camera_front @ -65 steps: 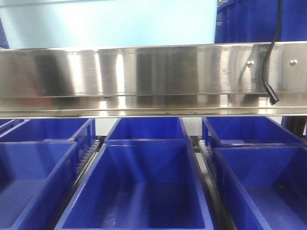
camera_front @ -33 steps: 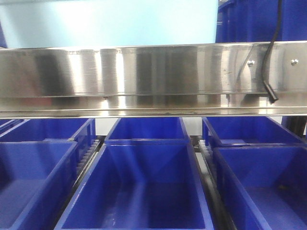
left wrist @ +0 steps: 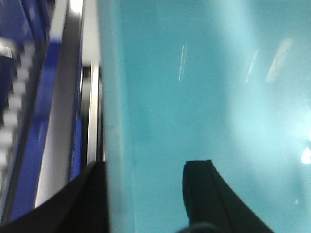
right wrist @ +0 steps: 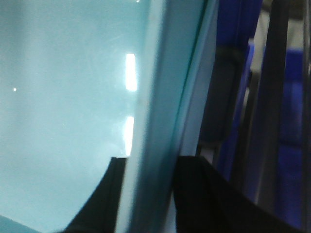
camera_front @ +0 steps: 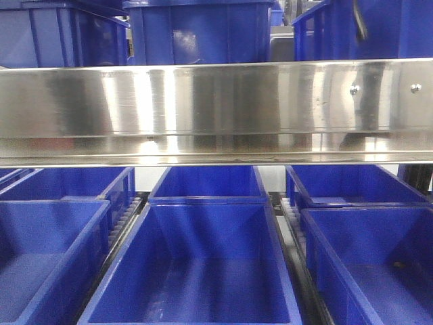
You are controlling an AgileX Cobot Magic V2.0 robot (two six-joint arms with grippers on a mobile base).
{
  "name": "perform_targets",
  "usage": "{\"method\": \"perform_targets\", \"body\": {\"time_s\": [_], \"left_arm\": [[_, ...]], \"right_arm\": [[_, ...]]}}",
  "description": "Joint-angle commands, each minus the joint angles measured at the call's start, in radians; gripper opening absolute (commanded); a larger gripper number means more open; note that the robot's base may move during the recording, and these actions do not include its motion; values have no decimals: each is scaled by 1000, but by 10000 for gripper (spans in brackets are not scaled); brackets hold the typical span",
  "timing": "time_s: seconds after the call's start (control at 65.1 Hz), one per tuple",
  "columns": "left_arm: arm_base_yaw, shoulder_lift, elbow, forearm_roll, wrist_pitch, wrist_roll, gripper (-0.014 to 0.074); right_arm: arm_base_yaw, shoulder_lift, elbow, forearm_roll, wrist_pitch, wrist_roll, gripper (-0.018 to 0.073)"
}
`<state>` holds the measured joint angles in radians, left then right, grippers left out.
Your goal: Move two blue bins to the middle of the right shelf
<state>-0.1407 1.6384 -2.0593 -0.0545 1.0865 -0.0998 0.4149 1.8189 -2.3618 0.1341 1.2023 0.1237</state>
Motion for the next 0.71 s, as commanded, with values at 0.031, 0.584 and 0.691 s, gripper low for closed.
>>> {"method": "perform_targets", "body": {"time_s": [0.031,0.584,0.691], "left_arm": [[1,-40,-28,-34,-110,44,-111],[1,-34,-28,-30,-111,44,-111],[1,-34,-28,-30,-111,44,-111]], "right_arm": [[-2,-27,-67,-37,-85,-22,-154],[-2,-27,-71,-67,-55,-22,-154],[-2,-27,-71,-67,-58,-22,-154]]}}
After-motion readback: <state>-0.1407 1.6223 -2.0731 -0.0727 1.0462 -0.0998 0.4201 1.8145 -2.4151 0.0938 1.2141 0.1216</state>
